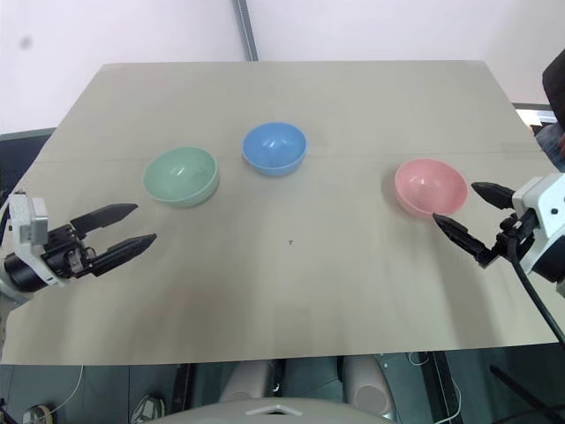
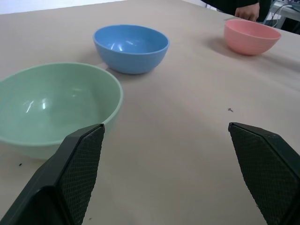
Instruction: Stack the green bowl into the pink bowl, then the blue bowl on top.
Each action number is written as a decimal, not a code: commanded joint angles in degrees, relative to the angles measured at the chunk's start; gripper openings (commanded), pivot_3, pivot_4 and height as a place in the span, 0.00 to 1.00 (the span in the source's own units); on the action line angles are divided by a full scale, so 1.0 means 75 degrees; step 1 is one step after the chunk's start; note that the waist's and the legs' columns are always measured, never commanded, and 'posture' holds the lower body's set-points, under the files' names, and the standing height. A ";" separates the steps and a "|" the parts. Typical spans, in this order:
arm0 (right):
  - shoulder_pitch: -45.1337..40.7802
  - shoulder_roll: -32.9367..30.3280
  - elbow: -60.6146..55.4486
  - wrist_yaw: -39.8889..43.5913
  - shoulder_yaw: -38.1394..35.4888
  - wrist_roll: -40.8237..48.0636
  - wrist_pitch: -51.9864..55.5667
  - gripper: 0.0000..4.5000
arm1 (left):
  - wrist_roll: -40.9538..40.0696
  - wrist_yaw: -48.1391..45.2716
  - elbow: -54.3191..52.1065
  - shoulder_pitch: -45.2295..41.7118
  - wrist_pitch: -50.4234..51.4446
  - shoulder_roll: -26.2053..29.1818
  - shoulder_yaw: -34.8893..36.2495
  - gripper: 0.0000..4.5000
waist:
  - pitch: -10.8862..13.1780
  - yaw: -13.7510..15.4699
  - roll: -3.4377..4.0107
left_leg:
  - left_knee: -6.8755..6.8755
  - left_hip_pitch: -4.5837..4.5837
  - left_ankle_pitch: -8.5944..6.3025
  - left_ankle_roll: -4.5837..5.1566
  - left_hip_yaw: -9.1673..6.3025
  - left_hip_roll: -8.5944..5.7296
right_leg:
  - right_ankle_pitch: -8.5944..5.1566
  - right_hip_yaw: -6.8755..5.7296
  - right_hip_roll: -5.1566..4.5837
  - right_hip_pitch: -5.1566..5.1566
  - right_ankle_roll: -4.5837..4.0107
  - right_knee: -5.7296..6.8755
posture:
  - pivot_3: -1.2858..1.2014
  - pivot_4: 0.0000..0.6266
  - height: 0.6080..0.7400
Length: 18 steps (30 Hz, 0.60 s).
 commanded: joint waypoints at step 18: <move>-0.2425 -0.0354 0.0353 -0.2011 0.3633 -0.1740 0.1869 1.00 | -0.0520 0.0558 -0.2413 -0.1482 0.0327 -0.0352 -0.2220 0.99 | 0.0000 -0.0026 0.0001 | 0.0002 -0.0005 0.0001 -0.0002 0.0002 -0.0007 | 0.0000 0.0003 0.0010 -0.0008 0.0000 0.0000 | 0.52 0.24 1.00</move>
